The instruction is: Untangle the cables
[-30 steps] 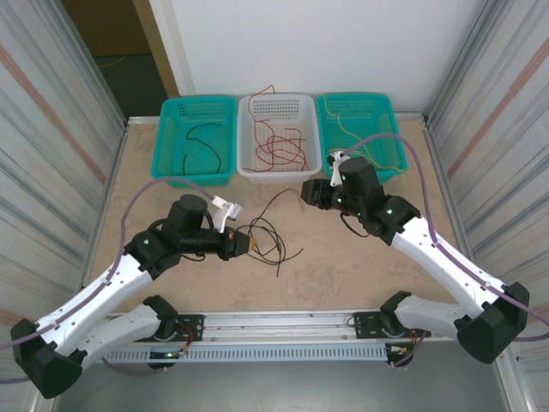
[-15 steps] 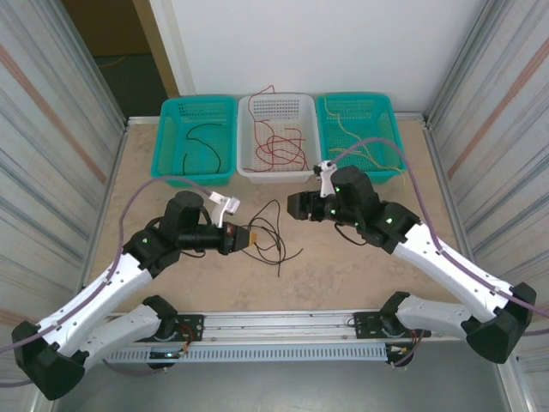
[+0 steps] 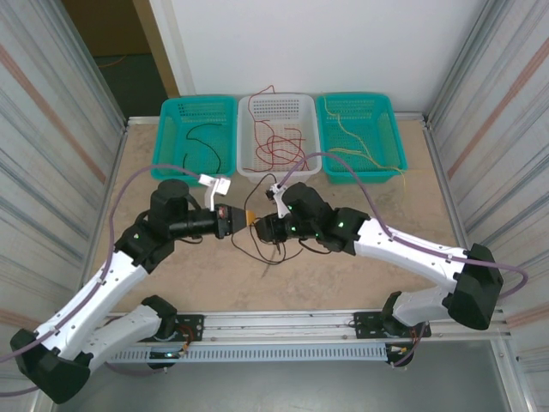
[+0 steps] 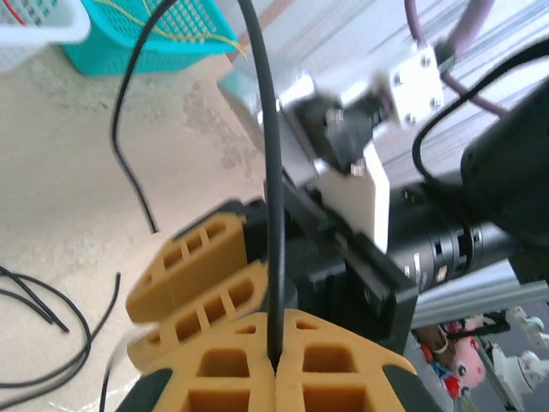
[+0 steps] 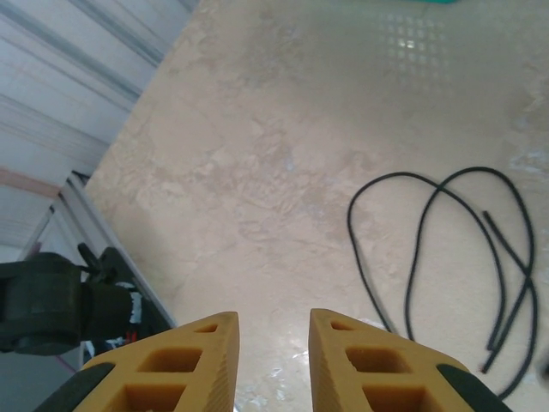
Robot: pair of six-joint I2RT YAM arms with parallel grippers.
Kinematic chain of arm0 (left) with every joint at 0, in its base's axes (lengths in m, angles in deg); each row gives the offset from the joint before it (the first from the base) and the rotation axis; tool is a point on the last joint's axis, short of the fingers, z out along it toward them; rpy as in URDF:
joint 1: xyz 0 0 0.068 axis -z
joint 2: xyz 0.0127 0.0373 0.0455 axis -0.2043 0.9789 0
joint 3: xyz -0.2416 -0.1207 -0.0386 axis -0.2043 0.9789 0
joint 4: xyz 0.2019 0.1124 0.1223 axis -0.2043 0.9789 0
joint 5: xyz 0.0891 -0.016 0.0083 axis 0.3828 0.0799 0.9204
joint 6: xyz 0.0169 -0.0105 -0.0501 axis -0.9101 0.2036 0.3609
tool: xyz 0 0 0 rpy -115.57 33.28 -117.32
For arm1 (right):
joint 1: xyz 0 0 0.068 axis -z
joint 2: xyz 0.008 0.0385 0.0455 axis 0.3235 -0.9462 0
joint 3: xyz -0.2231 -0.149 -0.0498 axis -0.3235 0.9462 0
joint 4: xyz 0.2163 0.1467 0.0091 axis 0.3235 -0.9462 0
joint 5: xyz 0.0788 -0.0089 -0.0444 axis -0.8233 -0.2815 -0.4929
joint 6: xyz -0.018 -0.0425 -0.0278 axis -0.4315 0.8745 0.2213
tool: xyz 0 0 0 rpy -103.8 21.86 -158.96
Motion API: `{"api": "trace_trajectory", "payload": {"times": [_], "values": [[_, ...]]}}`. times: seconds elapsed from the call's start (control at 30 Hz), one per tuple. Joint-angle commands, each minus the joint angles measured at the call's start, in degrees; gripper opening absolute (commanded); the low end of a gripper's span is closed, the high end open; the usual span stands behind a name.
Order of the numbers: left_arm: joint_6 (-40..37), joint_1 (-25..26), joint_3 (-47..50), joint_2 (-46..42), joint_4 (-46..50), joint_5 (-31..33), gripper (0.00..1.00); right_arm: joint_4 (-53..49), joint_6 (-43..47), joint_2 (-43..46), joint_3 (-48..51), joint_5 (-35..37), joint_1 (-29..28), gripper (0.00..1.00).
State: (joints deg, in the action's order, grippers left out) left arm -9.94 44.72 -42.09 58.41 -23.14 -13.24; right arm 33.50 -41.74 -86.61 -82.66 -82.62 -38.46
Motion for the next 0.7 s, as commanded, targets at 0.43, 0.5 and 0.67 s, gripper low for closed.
{"api": "trace_trajectory", "payload": {"times": [0.43,0.5,0.67], "values": [[-3.9,-0.7,-4.4,-0.2,-3.2,24.7,0.0,-1.4,0.0,-0.8,-2.2,11.1,-5.7,0.29],[-5.6,-1.8,-7.3,1.5,-0.6,26.5,0.0,-3.6,0.0,0.1,-2.1,14.7,-4.8,0.33],[-6.2,-9.9,-14.8,8.1,3.4,25.7,0.0,-6.4,-1.7,3.4,0.6,15.5,0.4,0.48]]}}
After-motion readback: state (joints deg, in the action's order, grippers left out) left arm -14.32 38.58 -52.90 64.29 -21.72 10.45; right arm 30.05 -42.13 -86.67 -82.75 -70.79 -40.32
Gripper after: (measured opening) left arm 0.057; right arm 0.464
